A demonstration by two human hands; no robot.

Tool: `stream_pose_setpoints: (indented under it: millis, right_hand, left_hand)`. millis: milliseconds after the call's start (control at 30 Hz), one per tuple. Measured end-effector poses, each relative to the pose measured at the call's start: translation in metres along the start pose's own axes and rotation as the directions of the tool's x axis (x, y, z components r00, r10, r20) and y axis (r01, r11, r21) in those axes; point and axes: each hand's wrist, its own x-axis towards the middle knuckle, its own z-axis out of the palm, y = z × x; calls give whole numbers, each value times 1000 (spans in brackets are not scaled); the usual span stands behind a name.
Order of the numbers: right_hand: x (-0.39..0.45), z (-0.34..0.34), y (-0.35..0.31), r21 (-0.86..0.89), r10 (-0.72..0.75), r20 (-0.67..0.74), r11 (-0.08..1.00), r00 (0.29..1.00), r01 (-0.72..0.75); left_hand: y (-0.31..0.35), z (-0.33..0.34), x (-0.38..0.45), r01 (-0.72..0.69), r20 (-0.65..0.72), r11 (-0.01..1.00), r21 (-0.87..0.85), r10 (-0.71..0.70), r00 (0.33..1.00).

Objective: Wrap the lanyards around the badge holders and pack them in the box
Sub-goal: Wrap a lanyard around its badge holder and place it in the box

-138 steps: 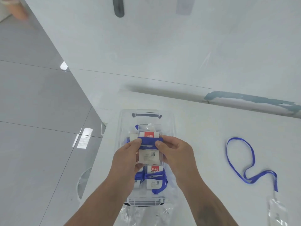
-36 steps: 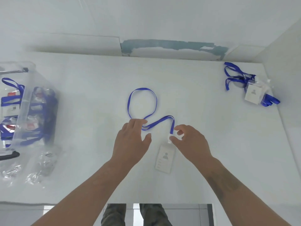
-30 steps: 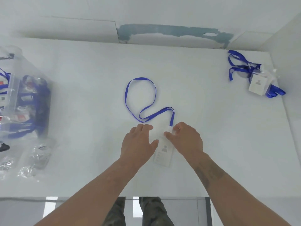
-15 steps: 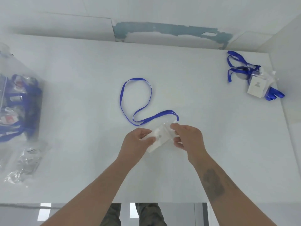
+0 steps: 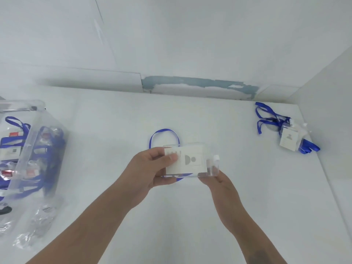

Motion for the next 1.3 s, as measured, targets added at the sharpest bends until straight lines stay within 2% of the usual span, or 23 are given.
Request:
stream_pose_setpoints:
  millis: [100, 200, 267, 367, 467, 567, 600, 667, 767, 833, 933, 1033, 1133, 1167, 1200, 1233, 1300]
  right_hand:
    - [0, 22, -14, -76, -73, -41, 995, 997, 69]
    - [1, 40, -23, -306, -147, -28, 943, 989, 132]
    - [1, 45, -25, -572, -202, 36, 799, 979, 186]
    - [-2, 45, -37, -863, -259, 142, 441, 955, 248]
    - [-3, 45, -59, -935, -251, 208, 234, 945, 268]
    - [1, 37, -87, -938, -209, 282, 143, 936, 315]
    - [3, 32, -97, -931, -180, 310, 142, 934, 336]
    - [10, 20, -114, -905, -133, 329, 238, 935, 353]
    - [24, 5, -122, -781, -93, 349, 521, 933, 344]
    - [36, -1, -116, -682, -72, 346, 666, 936, 303]
    - [47, -4, -93, -531, -6, 257, 835, 966, 146]
    - [39, 10, -58, -224, 37, 185, 975, 982, 5]
    - [22, 39, -26, -164, 105, 69, 982, 992, -93]
    - [14, 47, -20, -228, 99, 55, 970, 993, -84]
    - [5, 54, -16, -345, 47, 78, 938, 996, -17]
    - [-2, 58, -13, -486, -14, 120, 871, 993, 72]
    - [-15, 59, -19, -746, -100, 212, 626, 972, 227]
  left_hand:
    - [21, 8, 0, -79, -52, 997, -2, 79, 996]
    - [36, 13, 3, -171, -161, 985, 23, 172, 972]
    - [41, 17, 6, -214, -233, 975, 58, 222, 947]
    - [41, 17, 11, -251, -287, 935, 250, 319, 903]
    - [39, 11, 13, -271, -258, 878, 395, 389, 885]
    - [35, 3, 9, -253, -176, 831, 496, 382, 907]
    - [34, 1, 7, -242, -149, 817, 524, 367, 918]
    - [32, -5, 1, -210, -102, 798, 565, 321, 942]
    - [32, -11, -8, -172, -17, 817, 551, 217, 976]
    - [33, -15, -13, -142, 44, 837, 529, 140, 989]
    - [31, -20, -17, -97, 69, 923, 371, 77, 995]
    - [26, -22, -18, -50, 45, 992, 118, 45, 998]
    - [19, -19, -14, -16, -101, 998, -67, 9, 995]
    - [17, -18, -11, -18, -167, 996, -91, 2, 986]
    - [15, -18, -9, -26, -234, 996, -82, 7, 972]
    - [13, -18, -7, -41, -304, 998, -37, 27, 952]
    - [11, -20, -4, -70, -410, 987, 145, 124, 904]
